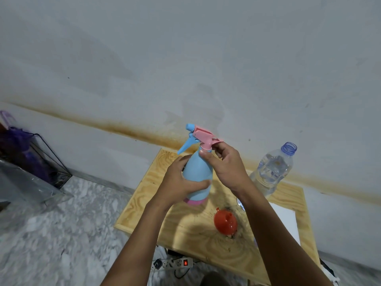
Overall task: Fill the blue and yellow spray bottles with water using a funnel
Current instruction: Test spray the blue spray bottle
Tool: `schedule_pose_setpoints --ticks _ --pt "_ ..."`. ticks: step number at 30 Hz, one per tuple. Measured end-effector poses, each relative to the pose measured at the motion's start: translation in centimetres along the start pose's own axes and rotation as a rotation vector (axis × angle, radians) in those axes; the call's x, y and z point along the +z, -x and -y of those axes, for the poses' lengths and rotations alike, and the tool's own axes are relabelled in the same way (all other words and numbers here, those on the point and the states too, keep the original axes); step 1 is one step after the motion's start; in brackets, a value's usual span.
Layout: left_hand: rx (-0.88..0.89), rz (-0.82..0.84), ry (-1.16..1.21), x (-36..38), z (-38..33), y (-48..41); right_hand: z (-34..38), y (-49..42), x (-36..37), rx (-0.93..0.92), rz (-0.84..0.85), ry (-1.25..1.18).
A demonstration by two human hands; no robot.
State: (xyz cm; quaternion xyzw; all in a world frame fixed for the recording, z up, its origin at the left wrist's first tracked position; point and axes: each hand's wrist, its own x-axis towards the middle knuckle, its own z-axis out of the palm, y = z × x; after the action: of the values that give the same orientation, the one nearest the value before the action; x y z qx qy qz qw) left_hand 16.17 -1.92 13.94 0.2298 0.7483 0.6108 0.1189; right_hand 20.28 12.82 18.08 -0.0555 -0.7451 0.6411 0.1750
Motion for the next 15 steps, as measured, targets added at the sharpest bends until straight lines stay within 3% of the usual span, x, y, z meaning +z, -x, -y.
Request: schedule_pose_setpoints --ticks 6,11,15 --pt "0.047 -0.065 -0.051 1.0 1.3 -0.2 -1.0 1.1 1.6 -0.034 -0.206 0.004" --pt "-0.019 0.07 -0.004 0.6 2.6 -0.5 -1.7 0.9 -0.3 -0.002 -0.077 0.014" --pt "-0.065 0.114 0.036 1.2 2.6 -0.6 -2.4 0.4 -1.0 -0.013 -0.079 -0.02"
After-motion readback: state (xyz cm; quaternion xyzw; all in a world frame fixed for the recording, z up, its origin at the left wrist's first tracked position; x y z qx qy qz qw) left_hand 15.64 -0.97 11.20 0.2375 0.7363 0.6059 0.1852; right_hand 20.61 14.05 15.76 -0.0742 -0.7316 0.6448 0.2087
